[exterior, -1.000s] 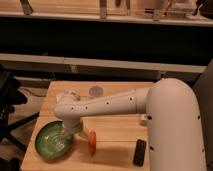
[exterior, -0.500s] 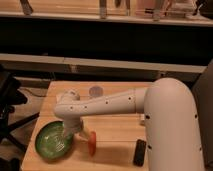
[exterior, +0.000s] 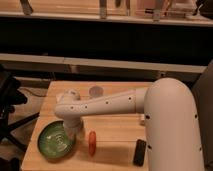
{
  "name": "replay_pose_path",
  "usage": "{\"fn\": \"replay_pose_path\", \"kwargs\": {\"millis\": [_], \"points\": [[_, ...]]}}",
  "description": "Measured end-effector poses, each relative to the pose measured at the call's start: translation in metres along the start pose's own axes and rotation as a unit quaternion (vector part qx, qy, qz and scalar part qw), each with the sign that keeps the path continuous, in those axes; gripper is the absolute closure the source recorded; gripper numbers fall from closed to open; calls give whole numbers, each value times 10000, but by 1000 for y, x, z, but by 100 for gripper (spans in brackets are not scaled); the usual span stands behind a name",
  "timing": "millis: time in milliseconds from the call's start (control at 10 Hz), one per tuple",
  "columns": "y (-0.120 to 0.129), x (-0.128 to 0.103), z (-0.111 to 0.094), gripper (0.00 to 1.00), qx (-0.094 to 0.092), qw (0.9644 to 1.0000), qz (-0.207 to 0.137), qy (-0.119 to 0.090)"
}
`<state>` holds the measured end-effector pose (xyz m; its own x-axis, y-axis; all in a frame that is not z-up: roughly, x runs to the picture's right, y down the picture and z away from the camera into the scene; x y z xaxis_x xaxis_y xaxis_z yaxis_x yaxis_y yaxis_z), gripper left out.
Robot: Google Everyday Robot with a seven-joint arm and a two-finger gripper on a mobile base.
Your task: Drag the ceramic bowl in a circle
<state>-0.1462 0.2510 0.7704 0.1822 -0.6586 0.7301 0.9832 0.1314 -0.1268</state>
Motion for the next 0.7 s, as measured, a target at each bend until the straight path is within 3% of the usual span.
{"fn": "replay_pose_path", "kwargs": {"millis": [300, 500, 700], "points": [[-2, 18, -5, 94, 44, 10000, 61, 56], [2, 26, -6, 100, 146, 9996, 226, 72], [6, 50, -10, 100, 261, 9984, 473, 134]]}}
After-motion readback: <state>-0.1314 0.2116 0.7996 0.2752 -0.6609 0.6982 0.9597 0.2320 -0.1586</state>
